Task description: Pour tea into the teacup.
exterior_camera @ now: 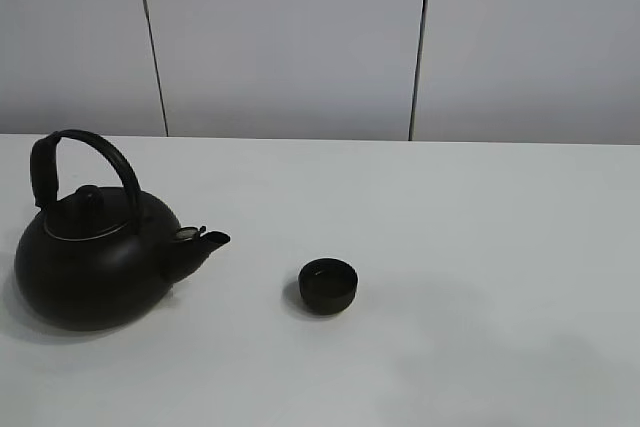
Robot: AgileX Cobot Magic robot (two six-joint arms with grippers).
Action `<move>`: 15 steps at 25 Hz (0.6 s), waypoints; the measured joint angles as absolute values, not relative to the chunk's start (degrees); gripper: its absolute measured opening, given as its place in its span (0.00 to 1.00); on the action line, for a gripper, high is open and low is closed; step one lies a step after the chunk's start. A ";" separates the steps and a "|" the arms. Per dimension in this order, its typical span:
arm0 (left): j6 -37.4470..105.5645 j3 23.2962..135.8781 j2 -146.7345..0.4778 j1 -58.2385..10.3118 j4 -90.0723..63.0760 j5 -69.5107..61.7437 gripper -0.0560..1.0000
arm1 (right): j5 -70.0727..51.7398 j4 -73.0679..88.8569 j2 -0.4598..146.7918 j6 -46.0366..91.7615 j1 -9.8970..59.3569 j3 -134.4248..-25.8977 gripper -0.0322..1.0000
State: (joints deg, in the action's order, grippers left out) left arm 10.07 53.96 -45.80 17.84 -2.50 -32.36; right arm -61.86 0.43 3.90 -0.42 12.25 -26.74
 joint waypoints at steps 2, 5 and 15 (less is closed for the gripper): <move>12.78 53.96 -42.75 17.61 -5.35 -34.60 0.60 | -61.86 0.49 3.90 -0.42 12.25 -26.74 0.62; 14.80 53.96 -35.85 15.56 -8.89 -37.49 0.60 | -61.86 0.49 3.90 -0.42 12.25 -26.74 0.62; 7.17 52.62 -9.68 8.94 -7.58 -55.57 0.60 | -61.75 0.52 3.90 -0.42 12.25 -26.74 0.62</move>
